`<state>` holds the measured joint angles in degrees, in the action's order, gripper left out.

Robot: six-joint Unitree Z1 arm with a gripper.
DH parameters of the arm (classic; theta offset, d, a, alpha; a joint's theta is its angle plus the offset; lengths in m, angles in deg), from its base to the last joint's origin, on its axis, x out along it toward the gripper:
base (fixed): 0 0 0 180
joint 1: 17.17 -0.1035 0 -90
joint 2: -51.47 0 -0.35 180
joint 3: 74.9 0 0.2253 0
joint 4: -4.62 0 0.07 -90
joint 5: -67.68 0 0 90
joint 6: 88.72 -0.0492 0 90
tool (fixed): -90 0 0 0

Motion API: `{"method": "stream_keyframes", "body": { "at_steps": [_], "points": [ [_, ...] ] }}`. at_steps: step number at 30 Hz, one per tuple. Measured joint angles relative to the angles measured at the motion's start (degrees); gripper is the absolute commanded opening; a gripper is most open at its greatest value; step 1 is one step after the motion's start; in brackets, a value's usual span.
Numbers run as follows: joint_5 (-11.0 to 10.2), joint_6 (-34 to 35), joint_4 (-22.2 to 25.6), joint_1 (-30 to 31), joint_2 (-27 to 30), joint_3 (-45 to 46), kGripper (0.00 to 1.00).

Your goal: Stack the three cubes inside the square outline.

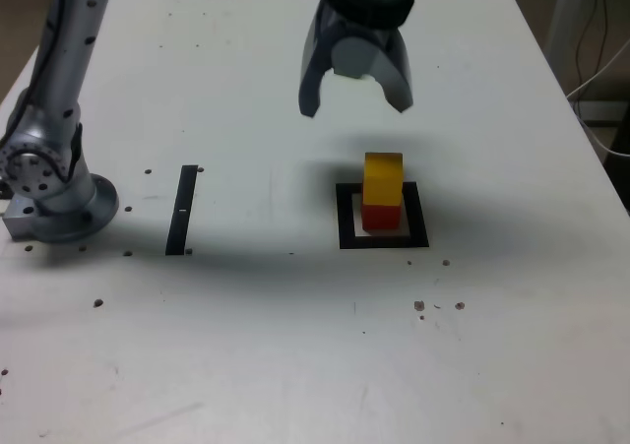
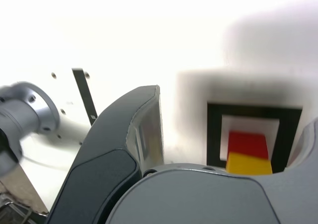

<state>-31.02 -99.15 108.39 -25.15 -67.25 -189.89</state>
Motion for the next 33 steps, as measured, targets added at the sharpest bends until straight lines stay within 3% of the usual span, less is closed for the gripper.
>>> {"method": "stream_keyframes", "body": {
  "at_steps": [16, 33],
  "points": [
    [-3.2, -16.1, -0.3, -14.8, 0.0, -3.3, 1.0],
    [-7.8, -31.4, -0.6, -22.3, -6.5, -11.7, 0.99]
  ]
}}
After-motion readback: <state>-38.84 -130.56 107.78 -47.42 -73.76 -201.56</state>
